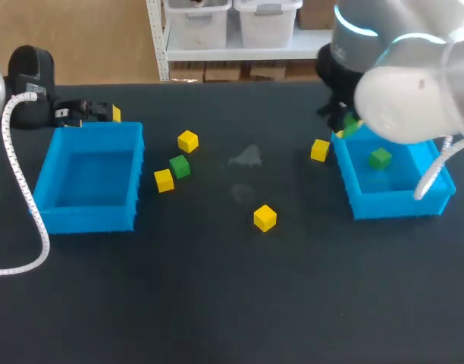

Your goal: Put the green cubes in the right bin and the yellow cubes in the left bin.

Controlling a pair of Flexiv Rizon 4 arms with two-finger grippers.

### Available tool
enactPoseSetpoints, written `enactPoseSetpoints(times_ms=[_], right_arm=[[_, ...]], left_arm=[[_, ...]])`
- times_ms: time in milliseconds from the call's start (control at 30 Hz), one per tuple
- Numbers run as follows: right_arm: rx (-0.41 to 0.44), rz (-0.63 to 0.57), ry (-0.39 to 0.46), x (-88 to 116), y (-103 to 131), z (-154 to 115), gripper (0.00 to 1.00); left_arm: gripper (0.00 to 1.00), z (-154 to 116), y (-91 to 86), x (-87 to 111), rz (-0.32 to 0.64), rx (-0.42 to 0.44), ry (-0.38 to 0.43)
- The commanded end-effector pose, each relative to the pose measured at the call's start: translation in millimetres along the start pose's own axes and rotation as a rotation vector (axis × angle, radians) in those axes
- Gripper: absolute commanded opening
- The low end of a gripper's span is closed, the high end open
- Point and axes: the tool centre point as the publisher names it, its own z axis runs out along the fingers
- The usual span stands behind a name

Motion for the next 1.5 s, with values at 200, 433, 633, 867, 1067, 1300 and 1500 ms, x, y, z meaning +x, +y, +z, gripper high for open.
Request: enactPoseSetpoints(times_ms=[200, 433, 633, 867, 1067, 1300, 1500], right_arm=[[0.01, 0.131, -0.018, 36.8, -44.4, 12.7, 0.03], [-0.001, 0.207, 0.008, 52.6, -60.6, 26.9, 0.01], [-0.014, 0.215, 0.012, 53.7, -57.3, 32.3, 1.0], [-0.022, 0.109, -0.027, 31.2, -36.8, 18.5, 1.0], [-0.038, -0.018, -0.077, 4.1, -9.6, 0.7, 1.0], [-0.061, -0.162, -0.102, -24.2, 26.0, -8.4, 1.0], [-0.087, -0.198, -0.11, -46.5, 54.1, -11.6, 1.0]], left_arm=[[1.0, 0.0, 2.2, 1.1, 0.002, 0.01, -0.005], [1.0, 0.0, 2.2, 1.1, 0.002, 0.01, -0.005], [1.0, 0.0, 2.2, 1.1, 0.002, 0.01, -0.005], [1.0, 0.0, 2.2, 1.1, 0.002, 0.01, -0.005], [1.0, 0.0, 2.2, 1.1, 0.002, 0.01, -0.005], [1.0, 0.0, 2.2, 1.1, 0.002, 0.01, -0.005], [1.0, 0.0, 2.2, 1.1, 0.002, 0.01, -0.005]])
